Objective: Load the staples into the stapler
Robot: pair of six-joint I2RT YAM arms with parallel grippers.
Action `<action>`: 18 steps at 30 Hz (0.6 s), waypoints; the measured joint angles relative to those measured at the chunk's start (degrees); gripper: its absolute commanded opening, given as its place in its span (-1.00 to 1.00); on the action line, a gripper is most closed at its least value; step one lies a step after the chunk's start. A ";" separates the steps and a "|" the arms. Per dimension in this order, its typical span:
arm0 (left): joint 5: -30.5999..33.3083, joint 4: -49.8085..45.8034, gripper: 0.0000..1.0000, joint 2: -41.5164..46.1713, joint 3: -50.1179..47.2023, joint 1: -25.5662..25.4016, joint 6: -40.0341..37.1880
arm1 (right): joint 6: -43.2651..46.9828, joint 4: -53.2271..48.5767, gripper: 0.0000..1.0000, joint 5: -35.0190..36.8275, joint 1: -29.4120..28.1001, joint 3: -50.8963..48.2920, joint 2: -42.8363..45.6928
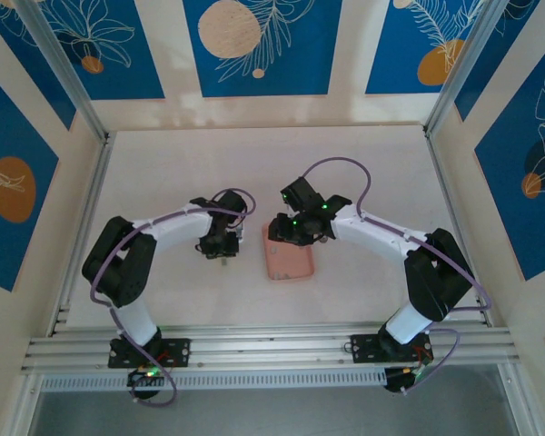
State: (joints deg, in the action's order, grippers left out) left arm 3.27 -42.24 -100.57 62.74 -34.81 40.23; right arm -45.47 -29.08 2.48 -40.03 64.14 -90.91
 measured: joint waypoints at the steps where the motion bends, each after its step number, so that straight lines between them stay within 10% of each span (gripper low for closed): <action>1: 0.00 -0.20 -0.48 -0.24 0.00 -0.04 0.00 | 0.00 -0.02 -0.22 -0.09 0.04 -0.07 0.00; 18: -0.04 -0.42 -0.49 -1.81 0.00 -0.37 0.39 | 0.00 0.96 -0.23 -1.03 0.42 -0.98 0.07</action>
State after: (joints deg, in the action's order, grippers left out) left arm 3.22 -42.65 -102.39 62.74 -35.18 40.62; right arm -45.47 -28.12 1.45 -39.62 63.16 -90.85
